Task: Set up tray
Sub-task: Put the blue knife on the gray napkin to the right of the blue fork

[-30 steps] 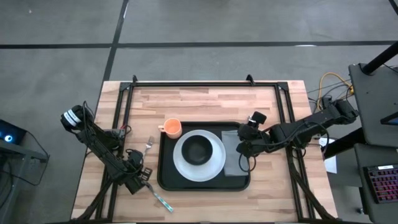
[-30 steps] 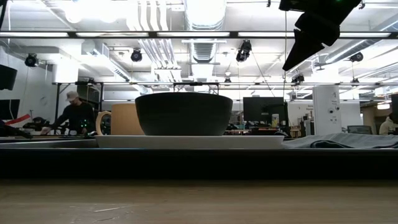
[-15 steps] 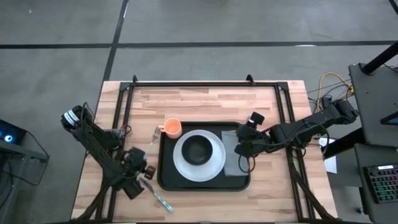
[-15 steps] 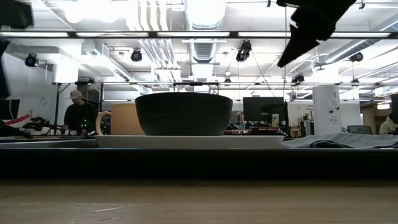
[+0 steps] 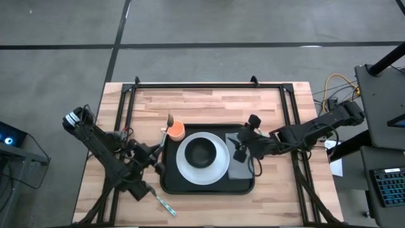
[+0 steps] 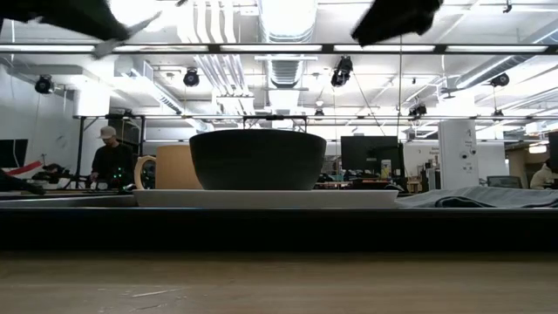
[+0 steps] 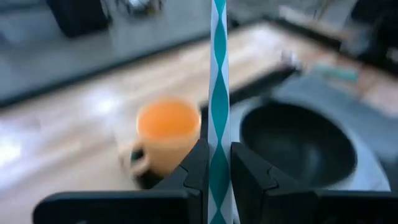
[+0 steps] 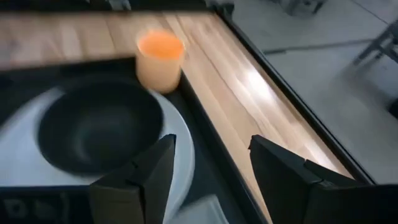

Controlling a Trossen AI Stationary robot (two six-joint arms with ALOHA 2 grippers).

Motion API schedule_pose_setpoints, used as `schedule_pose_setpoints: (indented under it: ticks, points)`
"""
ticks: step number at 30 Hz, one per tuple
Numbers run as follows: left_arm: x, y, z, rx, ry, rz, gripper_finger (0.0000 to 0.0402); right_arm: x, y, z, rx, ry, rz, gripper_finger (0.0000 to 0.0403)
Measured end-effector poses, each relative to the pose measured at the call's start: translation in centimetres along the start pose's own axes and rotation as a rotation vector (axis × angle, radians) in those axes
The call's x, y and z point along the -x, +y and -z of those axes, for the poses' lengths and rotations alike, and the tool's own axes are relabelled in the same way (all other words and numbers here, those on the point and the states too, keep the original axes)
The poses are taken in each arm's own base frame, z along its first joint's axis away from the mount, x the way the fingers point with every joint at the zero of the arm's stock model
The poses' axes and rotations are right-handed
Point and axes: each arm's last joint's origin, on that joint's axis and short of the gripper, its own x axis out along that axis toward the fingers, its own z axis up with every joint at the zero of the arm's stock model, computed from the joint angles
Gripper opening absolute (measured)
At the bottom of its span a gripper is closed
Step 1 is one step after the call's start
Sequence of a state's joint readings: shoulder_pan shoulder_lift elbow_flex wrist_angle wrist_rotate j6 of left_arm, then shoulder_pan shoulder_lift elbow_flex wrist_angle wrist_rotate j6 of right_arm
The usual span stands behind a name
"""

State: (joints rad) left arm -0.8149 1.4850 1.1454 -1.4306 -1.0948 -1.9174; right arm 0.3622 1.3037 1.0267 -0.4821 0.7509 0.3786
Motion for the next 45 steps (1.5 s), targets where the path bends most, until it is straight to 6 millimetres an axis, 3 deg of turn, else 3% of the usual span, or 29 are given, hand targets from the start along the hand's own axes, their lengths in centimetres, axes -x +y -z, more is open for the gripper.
schedule_pose_setpoints:
  ticks: [9, 16, 25, 35, 45]
  points:
    - [-5.6, -1.9, -1.8, 0.040, -0.236, -0.105, 0.0026, 0.3, 0.6, -2.4, -0.140, -0.198, -0.064, 0.0187]
    - [-9.0, -4.3, -2.7, 0.005, -0.405, -0.176, 0.0026, 0.4, 1.0, -3.7, -0.125, -0.320, -0.058, 0.0178]
    - [-9.8, -7.1, -3.3, -0.017, -0.458, -0.196, 0.0026, 0.0, 1.3, -4.2, -0.101, -0.441, -0.051, 0.0163]
    - [-10.1, -9.1, -4.0, -0.065, -0.459, -0.215, 0.0026, -4.6, 2.2, -4.8, -0.120, -0.514, -0.077, 0.0143]
    - [-10.4, -10.1, -4.0, -0.073, -0.461, -0.222, 0.0026, -5.6, 2.1, -5.9, -0.101, -0.546, -0.116, 0.0124]
